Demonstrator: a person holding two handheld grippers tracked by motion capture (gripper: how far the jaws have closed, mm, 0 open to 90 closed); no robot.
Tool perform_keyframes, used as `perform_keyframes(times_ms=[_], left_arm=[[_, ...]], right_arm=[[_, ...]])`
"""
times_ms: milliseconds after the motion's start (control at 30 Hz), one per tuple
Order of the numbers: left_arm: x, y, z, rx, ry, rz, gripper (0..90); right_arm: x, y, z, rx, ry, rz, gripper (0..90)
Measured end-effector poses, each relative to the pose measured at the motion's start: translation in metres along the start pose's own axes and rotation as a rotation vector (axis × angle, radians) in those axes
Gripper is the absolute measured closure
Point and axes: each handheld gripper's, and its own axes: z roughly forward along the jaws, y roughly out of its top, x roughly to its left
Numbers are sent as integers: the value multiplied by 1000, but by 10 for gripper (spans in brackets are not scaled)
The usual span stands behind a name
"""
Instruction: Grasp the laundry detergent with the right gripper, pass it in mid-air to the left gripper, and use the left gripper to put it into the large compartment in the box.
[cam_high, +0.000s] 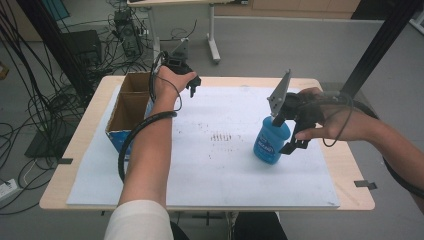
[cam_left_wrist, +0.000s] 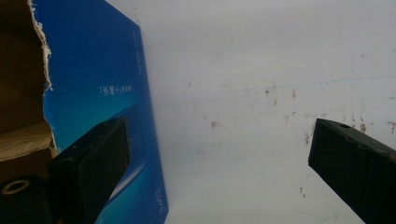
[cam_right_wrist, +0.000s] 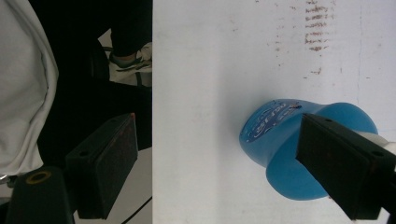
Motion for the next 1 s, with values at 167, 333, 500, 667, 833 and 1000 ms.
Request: perform_keyframes(times_ms=[167,333,500,667,833,1000], left_arm=[[1,0,1,1,-2,-6,61],[2,0,1,1,-1,-6,61],[1,1,0,-2,1,-5,61],[0,1,-2,-5,0,-4,61],[-1,0,-4,-9,2,-4,61],[-1,0,-6,-12,3,-1,61]], right_arm=[[0,0,1,-5,-3,-3,128],[0,-2,-2,-10,-12,3,128],[1,-6,-7,-15,-27,12,127],[2,-16,-14,-29,-49,41,123],[3,-28,-22,-40,-75,70,117],[3,-41,-27,-45,-98,103,112]])
